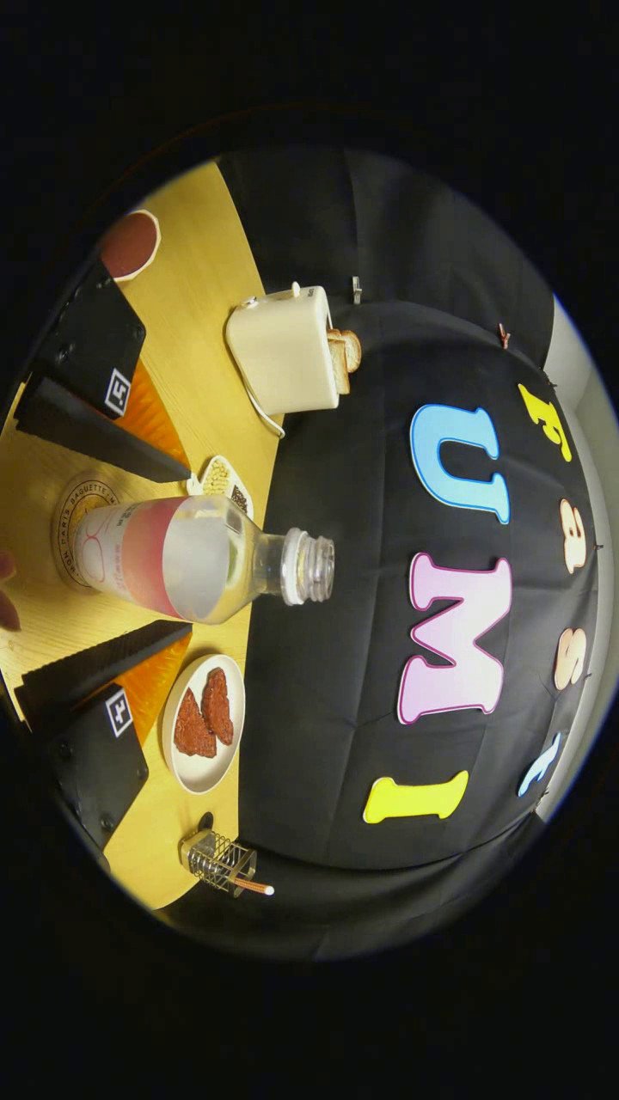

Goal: Take the bottle from table, then pour the juice into the cup, finally place the bottle on the coaster

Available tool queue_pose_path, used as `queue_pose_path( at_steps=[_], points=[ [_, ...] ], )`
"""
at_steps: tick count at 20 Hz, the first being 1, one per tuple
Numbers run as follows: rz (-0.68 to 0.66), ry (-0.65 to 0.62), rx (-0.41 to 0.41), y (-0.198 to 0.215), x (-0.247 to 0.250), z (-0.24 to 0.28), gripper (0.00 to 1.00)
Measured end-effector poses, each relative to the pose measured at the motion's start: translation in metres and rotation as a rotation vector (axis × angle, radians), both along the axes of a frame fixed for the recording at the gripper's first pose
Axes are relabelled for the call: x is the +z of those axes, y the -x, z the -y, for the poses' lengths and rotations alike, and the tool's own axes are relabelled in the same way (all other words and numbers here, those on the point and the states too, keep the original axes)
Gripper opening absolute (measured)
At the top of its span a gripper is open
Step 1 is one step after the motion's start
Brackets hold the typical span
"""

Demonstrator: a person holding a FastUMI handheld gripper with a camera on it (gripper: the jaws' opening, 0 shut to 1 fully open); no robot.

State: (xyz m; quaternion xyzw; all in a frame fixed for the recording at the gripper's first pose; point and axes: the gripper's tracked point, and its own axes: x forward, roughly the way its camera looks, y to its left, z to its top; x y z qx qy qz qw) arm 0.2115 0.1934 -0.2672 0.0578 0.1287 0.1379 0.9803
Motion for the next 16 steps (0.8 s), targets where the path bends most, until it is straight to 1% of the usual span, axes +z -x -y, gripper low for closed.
queue_pose_path(
  at_steps=[3, 6, 16],
  points=[
    [-0.018, 0.004, -0.018, 0.005, 0.000, 0.007, 0.98],
    [-0.013, 0.022, -0.022, 0.014, 0.011, 0.015, 0.98],
    [0.019, 0.056, 0.017, 0.073, 0.082, 0.037, 0.98]
  ],
)
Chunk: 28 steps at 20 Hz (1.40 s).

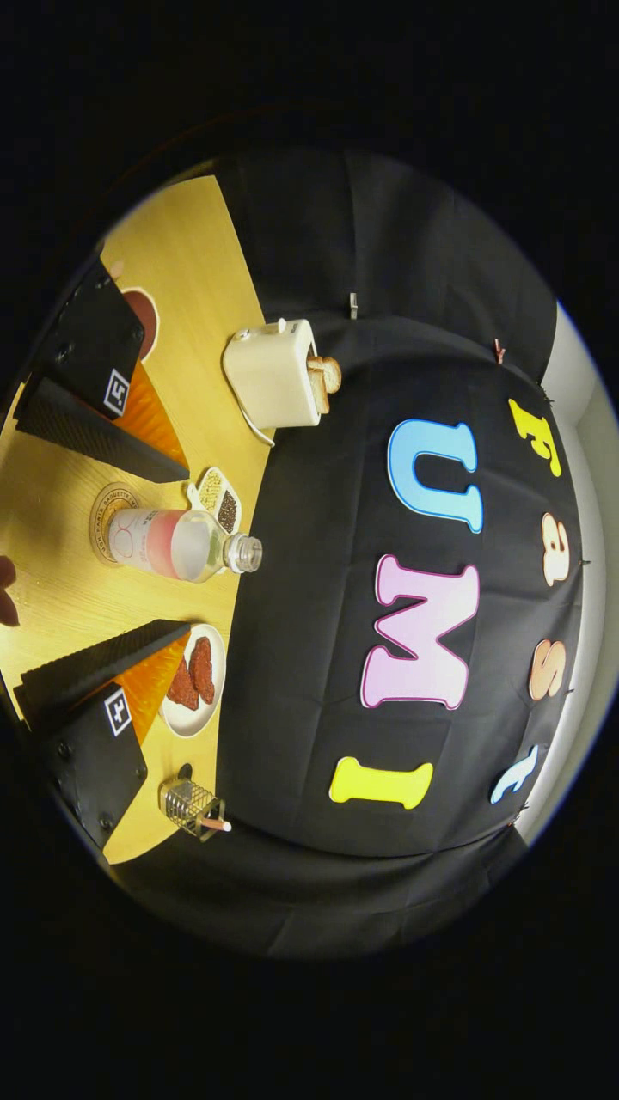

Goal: Take the bottle from table, then pour the juice into the cup, finally place the bottle on the coaster

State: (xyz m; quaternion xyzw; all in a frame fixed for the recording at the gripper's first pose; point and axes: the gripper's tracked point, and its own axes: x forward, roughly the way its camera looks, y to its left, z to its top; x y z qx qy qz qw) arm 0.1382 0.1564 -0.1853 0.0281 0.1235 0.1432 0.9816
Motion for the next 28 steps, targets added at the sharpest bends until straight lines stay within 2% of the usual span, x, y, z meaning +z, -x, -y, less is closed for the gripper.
queue_pose_path(
  at_steps=[7, 16, 22, 28],
  points=[
    [0.056, 0.050, -0.011, 0.036, 0.051, 0.027, 0.98],
    [0.084, 0.027, 0.005, 0.084, 0.100, 0.037, 0.98],
    [0.107, 0.031, -0.048, 0.104, 0.122, 0.060, 0.98],
    [0.105, 0.045, -0.086, 0.113, 0.123, 0.071, 0.98]
  ],
)
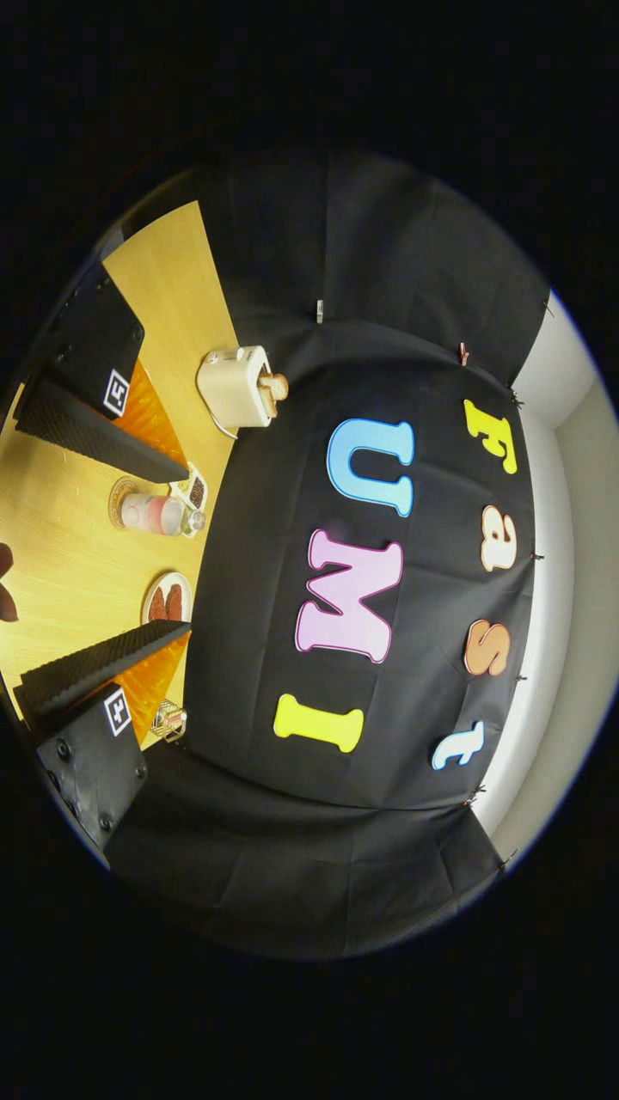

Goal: Take the bottle from table, then pour the juice into the cup, finally place the bottle on the coaster

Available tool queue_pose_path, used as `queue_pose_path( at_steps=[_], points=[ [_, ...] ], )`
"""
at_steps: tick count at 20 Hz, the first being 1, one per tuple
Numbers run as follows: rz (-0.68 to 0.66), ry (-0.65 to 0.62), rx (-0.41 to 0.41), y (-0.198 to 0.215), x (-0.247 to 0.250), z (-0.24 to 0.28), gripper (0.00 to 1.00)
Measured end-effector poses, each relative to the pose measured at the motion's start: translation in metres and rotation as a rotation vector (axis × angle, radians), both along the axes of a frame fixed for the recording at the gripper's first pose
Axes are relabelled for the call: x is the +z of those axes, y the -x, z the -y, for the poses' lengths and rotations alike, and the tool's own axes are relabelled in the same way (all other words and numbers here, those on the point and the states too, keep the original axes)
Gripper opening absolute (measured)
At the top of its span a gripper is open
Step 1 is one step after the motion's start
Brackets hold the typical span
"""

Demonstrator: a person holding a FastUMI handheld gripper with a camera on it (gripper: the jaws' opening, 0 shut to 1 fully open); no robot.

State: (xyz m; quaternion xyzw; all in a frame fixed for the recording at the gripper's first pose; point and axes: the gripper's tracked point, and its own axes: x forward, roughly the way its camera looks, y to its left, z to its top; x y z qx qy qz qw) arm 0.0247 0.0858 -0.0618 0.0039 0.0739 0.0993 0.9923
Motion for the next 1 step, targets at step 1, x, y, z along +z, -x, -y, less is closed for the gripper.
queue_pose_path(
  at_steps=[1],
  points=[
    [-0.004, 0.003, -0.004, 0.0061, -0.0015, 0.0046, 0.98]
  ],
)
